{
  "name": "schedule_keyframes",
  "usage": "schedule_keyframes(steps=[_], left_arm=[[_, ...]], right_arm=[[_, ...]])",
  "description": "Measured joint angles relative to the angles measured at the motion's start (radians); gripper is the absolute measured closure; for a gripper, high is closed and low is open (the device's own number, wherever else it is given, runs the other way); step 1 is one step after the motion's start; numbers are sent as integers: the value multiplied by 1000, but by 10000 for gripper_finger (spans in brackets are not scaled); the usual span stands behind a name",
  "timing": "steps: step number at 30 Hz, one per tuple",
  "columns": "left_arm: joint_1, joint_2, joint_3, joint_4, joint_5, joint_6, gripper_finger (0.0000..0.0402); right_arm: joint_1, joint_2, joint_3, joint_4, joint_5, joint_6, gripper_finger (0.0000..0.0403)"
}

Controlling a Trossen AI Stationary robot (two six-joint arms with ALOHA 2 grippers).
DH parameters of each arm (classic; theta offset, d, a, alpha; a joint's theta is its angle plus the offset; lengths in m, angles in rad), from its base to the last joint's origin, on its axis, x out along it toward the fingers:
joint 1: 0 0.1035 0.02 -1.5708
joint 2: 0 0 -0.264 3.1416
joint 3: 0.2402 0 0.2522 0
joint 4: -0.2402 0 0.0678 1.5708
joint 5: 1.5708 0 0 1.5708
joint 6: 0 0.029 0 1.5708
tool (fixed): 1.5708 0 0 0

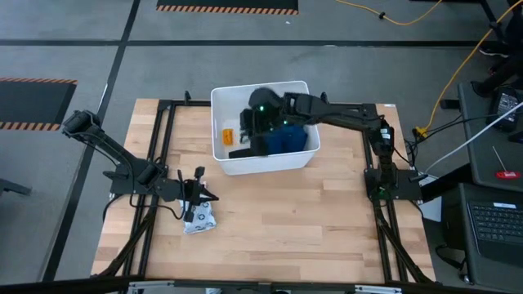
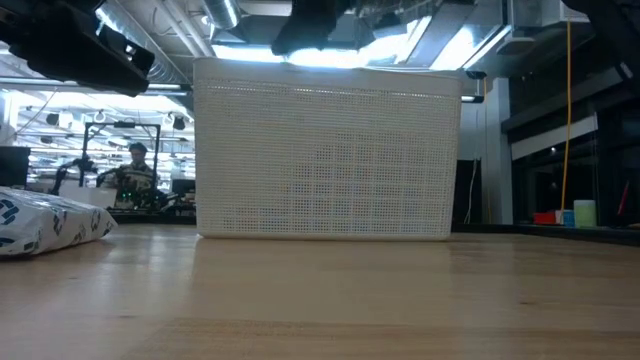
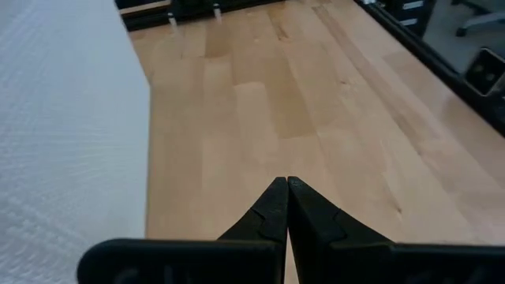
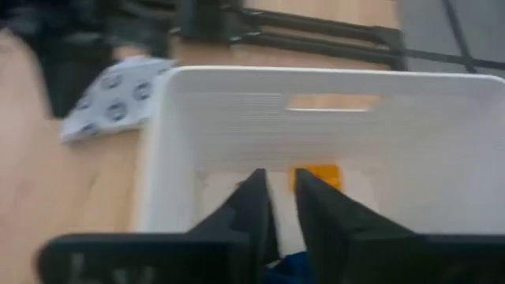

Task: Pick & place medical supplies in basket/bin
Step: Put the white mailer bag into the white bin

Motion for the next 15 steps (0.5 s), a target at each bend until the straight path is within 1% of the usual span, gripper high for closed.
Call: schedule_keyframes(steps=[2,4,5,7,9,13,15], left_arm=[[0,0,2,-5,12,0,398],[0,0,17,-33,13,-9,398],[0,0,30,-57,13,-15,398],[0,0,57,-118,13,-33,398],[0,0,82,-177,13,-59,398],[-2,0,123,-268,12,-83,398],[-9,0,134,-288,1,-82,398]], right_arm=[[32,0,5,-21,7,-6,360],[61,0,3,-38,43,-10,387],[73,0,2,-55,68,-11,394],[93,-4,2,-84,109,-5,395],[111,-19,1,-92,128,0,389],[146,-67,1,-93,131,24,395],[162,-77,1,-92,129,35,399]])
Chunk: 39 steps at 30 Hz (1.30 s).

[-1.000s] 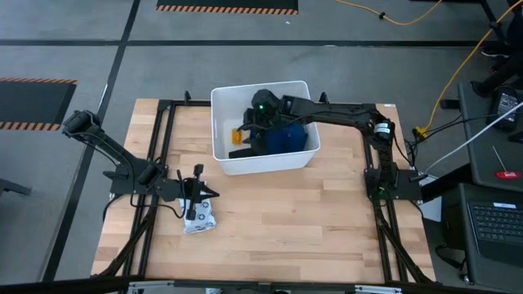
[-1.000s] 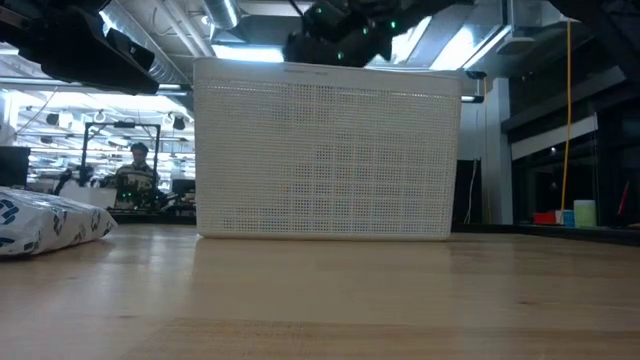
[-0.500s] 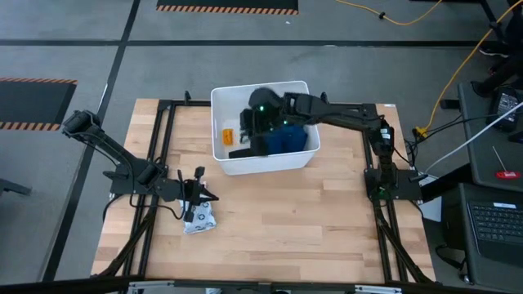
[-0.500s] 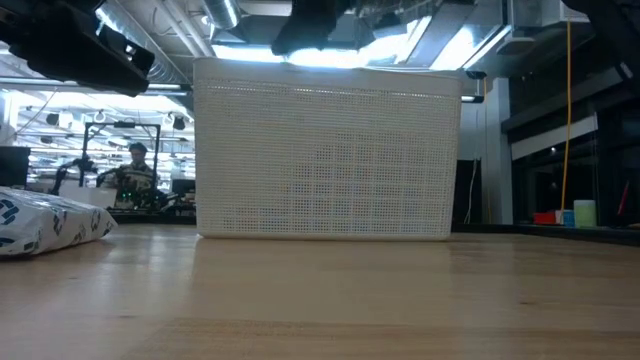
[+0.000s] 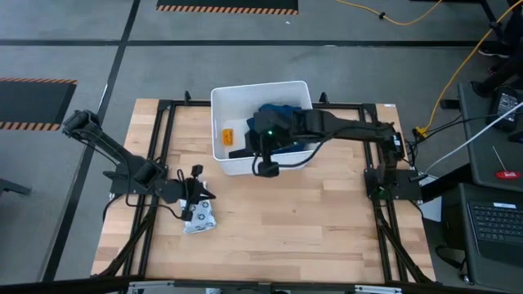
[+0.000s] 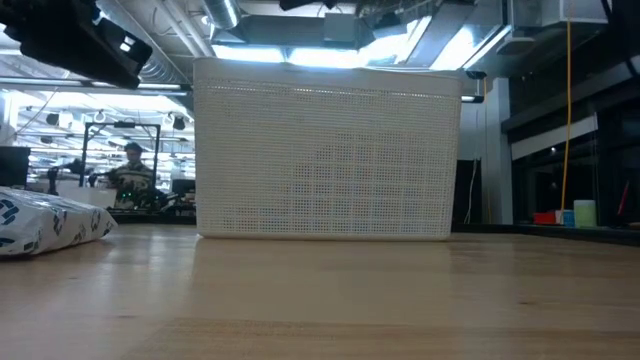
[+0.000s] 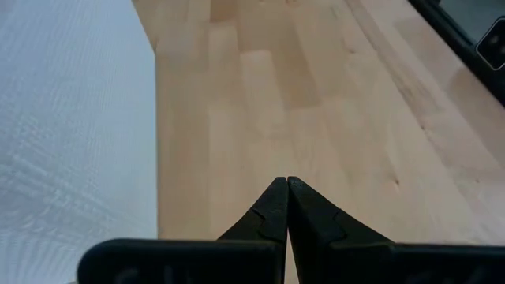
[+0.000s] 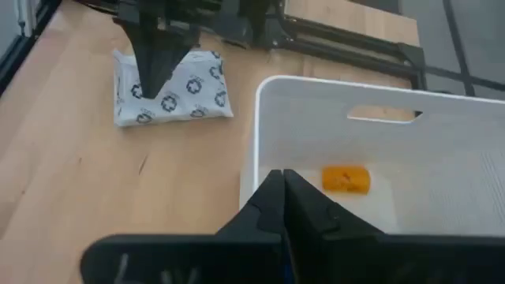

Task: Pick & place medical supplies in basket/bin
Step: Put the white mailer bag into the white bin

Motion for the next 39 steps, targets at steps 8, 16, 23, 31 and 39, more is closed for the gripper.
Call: schedule_keyframes(steps=[8,16,23,31,39], left_arm=[[-86,0,74,-154,-60,-61,398],[-168,0,77,-164,-76,-106,398],[-196,33,82,-188,-90,-133,398],[-200,233,294,-529,-94,-335,398],[-259,477,509,-829,-42,-589,400]], right_arm=[[71,-64,-202,162,126,31,400],[124,-340,-707,695,137,75,400],[229,-506,-1072,1110,134,85,396],[295,-523,-1290,1348,132,171,395],[306,-522,-1417,1507,134,201,395]])
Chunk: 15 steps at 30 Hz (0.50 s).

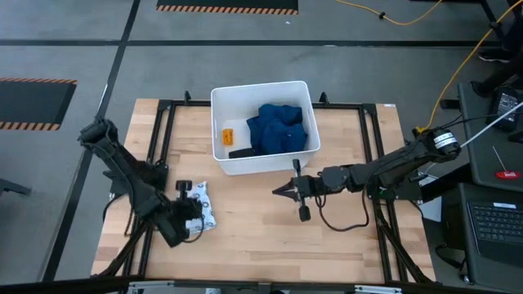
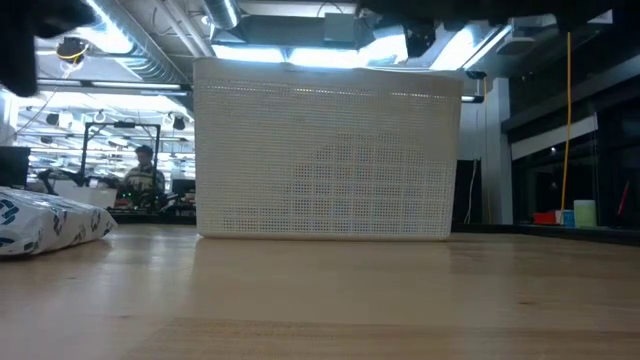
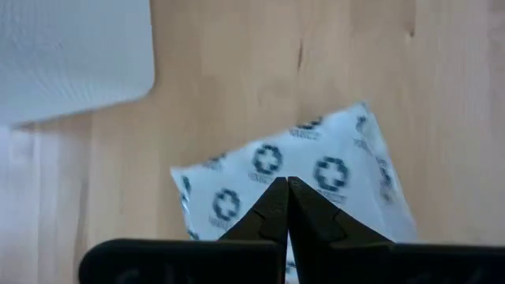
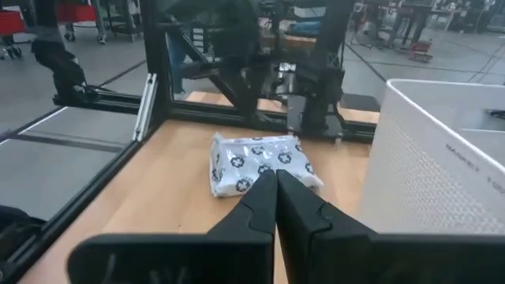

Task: Pick & place medical supplies in basket/bin
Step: Put the white mailer bag into the white bin

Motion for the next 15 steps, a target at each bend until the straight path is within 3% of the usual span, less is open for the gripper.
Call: schedule_keyframes(steps=[8,15], left_arm=[[-101,196,235,-235,31,-243,400],[-163,263,282,-261,99,-383,398]], right_arm=[[11,0,-7,-1,1,31,395],[60,0,-7,-17,0,29,395]])
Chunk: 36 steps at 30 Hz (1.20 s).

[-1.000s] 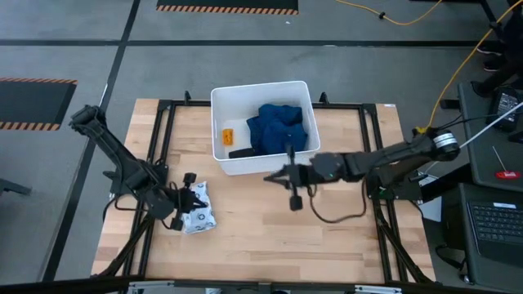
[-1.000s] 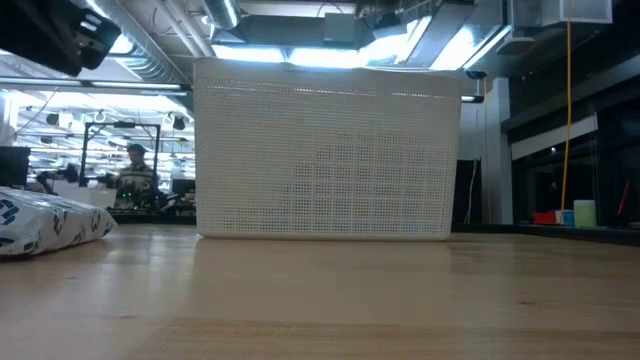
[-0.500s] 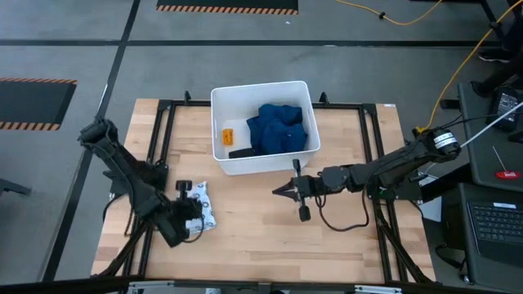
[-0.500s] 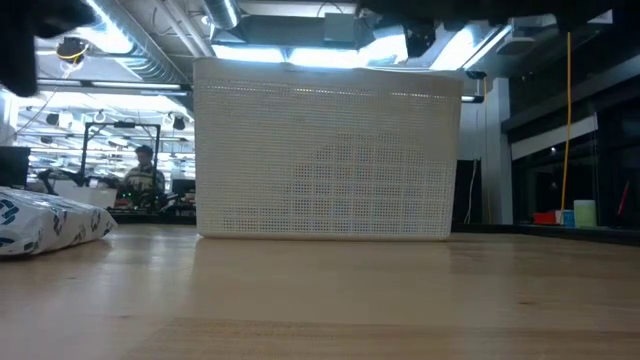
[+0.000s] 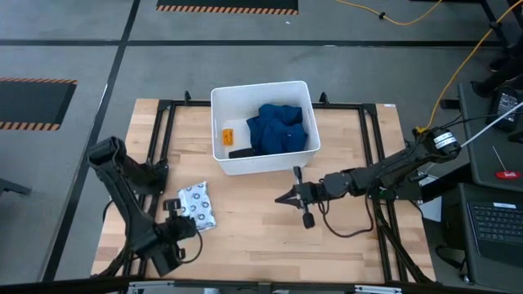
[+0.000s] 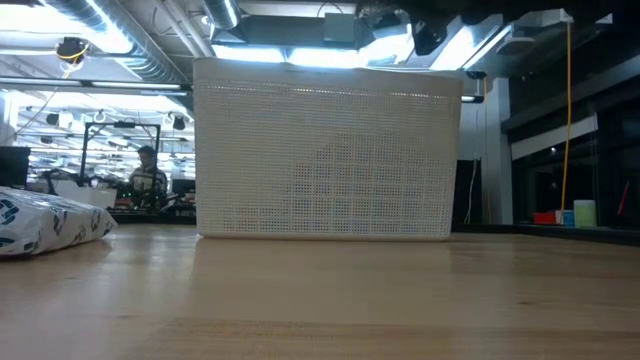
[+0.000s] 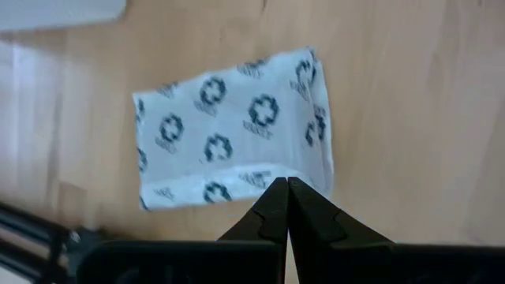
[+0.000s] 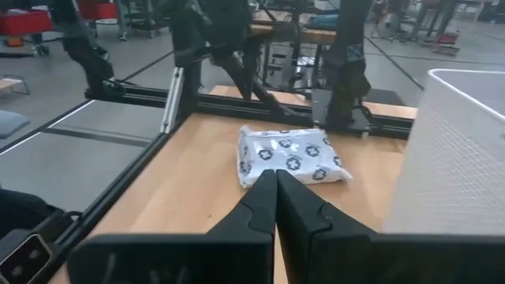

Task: Pick & place medical supplies in basket/bin
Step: Put the white mailer bag into the white bin

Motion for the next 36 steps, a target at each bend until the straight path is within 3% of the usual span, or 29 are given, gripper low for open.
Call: schedule_keyframes(steps=[8,25,36], left_arm=[[-18,9,-7,0,4,-180,383],[-62,10,-8,104,-91,-239,218],[-77,127,-9,38,-39,-215,208]], right_arm=[[11,0,0,1,-1,-7,395],[11,0,0,-20,0,-10,395],[11,1,0,-60,0,-7,395]])
